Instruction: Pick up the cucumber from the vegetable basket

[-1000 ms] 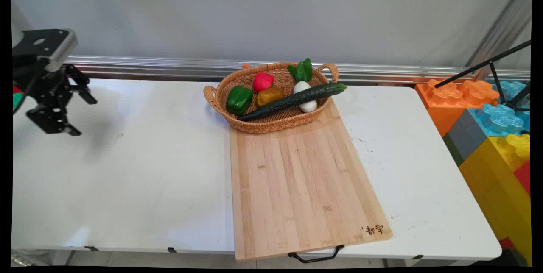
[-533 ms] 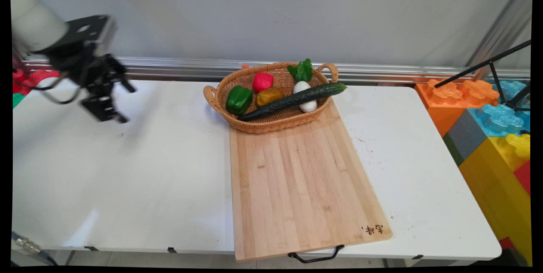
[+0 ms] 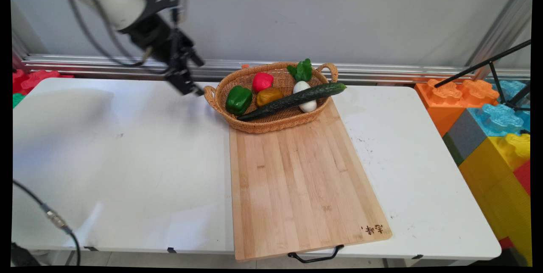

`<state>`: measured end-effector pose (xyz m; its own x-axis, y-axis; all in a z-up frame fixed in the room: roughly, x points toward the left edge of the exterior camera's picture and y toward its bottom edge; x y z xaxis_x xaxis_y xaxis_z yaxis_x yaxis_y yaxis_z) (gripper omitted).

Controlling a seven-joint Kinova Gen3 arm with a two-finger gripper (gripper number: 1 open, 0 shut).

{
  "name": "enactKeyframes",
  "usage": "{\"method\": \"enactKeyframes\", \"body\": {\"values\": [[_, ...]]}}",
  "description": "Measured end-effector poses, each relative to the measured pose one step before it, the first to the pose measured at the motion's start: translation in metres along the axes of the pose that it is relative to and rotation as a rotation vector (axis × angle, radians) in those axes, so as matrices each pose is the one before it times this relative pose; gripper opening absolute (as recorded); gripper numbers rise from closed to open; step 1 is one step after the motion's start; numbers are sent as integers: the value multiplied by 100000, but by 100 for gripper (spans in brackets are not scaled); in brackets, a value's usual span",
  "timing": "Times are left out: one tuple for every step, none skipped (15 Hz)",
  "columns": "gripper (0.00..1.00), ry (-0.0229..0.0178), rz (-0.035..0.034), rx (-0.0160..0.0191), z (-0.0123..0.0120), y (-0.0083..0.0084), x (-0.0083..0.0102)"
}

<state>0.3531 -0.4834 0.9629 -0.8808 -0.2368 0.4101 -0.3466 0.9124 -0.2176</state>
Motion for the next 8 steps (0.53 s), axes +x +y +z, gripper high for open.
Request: {"method": "enactKeyframes", "body": {"values": [[100, 710, -611, 569, 447, -242, 738], [100, 917, -1236, 766, 688, -333, 977], [100, 633, -1801, 324, 985, -370, 916], [100, 642, -1424, -424, 1078, -303, 863], [100, 436, -811, -600, 800, -185, 572], [100, 533, -647, -1048, 886, -153, 565], [100, 827, -372, -1156, 1064, -188, 695], [100, 1010, -221, -1202, 1261, -243, 777]]}}
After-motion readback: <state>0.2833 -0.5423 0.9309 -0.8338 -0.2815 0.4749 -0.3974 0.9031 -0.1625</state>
